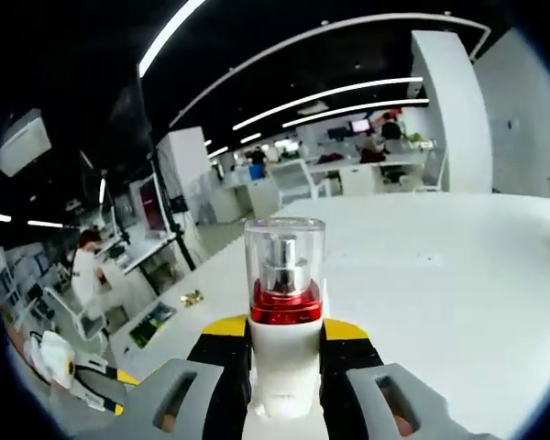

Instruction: Arrange the skincare products in the storage area until every visible bottle or jar stands upright without overlapping.

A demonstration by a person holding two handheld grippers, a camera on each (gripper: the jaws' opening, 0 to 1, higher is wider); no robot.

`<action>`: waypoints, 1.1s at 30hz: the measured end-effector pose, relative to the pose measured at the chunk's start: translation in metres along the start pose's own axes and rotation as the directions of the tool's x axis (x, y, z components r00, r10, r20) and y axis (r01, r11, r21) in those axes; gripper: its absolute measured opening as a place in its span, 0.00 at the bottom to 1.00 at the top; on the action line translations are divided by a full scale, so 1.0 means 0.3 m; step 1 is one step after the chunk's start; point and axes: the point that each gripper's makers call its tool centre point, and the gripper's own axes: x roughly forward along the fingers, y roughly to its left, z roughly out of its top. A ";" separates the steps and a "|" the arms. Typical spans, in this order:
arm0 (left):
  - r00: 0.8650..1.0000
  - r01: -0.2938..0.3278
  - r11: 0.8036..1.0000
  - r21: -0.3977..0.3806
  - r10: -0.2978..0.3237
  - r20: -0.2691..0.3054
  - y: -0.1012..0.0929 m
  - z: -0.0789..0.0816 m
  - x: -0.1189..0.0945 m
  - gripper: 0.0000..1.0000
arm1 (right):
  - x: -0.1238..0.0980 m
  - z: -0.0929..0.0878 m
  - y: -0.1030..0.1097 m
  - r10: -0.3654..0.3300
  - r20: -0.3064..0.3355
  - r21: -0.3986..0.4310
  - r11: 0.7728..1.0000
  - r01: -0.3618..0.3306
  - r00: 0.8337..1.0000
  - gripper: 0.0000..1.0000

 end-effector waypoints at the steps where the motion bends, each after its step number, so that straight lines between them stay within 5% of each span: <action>1: 1.000 0.002 1.000 -0.003 -0.002 -0.002 -0.001 -0.002 0.000 0.31 | 0.012 -0.004 -0.014 -0.005 -0.003 -0.001 1.000 0.005 1.000 0.22; 6: 1.000 0.015 1.000 -0.012 -0.015 0.003 -0.005 0.005 -0.008 0.29 | 0.053 -0.024 -0.066 -0.032 -0.016 -0.002 0.999 0.032 0.999 0.22; 9: 0.997 0.019 0.999 -0.041 -0.016 0.073 -0.004 0.047 -0.022 0.27 | 0.078 -0.041 -0.092 -0.041 -0.026 0.006 0.999 0.042 0.999 0.22; 33: 0.998 0.060 0.996 -0.070 -0.057 0.038 -0.024 0.027 -0.010 0.26 | 0.307 -0.080 -0.264 -0.120 -0.050 -0.067 0.991 0.116 0.992 0.22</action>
